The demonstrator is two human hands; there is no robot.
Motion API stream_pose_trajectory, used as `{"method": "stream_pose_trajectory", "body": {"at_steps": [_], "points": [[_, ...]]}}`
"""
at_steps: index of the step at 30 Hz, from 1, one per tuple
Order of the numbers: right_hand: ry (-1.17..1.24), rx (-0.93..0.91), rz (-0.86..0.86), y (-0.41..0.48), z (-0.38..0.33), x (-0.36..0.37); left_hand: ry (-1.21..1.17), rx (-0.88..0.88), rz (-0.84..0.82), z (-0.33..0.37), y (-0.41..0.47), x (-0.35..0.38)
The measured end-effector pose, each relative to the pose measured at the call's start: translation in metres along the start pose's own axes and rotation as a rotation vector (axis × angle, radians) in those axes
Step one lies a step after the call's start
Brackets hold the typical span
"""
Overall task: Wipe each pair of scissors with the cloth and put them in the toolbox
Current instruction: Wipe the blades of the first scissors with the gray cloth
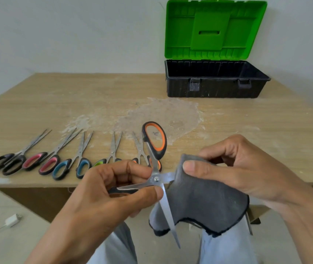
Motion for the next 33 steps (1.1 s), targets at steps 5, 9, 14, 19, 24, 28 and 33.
{"method": "stream_pose_trajectory", "body": {"at_steps": [5,9,14,19,24,28,33], "points": [[0.051,-0.068,0.098,-0.003,-0.003,-0.001,-0.008,0.022,-0.02,0.006,0.003,0.007],[-0.022,-0.05,-0.014,-0.001,-0.002,0.012,-0.046,0.017,0.009,0.001,0.006,0.004],[-0.09,-0.065,-0.105,-0.002,-0.001,0.018,-0.086,0.015,0.006,-0.005,0.006,0.004],[-0.137,-0.127,-0.126,0.0,-0.012,0.022,-0.071,0.035,-0.036,-0.003,0.005,0.007],[-0.135,-0.087,-0.088,0.002,-0.01,0.016,-0.08,0.043,-0.059,-0.004,0.004,0.004],[-0.03,-0.089,0.072,-0.001,-0.006,0.01,-0.115,0.041,-0.047,-0.007,0.004,0.005],[-0.048,-0.068,0.107,0.0,0.0,0.015,-0.198,0.028,-0.015,-0.012,0.006,0.004]]}}
Point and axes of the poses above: each hand's wrist, its own y-axis towards the middle knuckle, its own x-axis out of the palm, z = x × y, the point moved 6 cm from there along y, towards the middle knuckle, and after that the axes turned 2 degrees about -z, right-handed, at the moved point
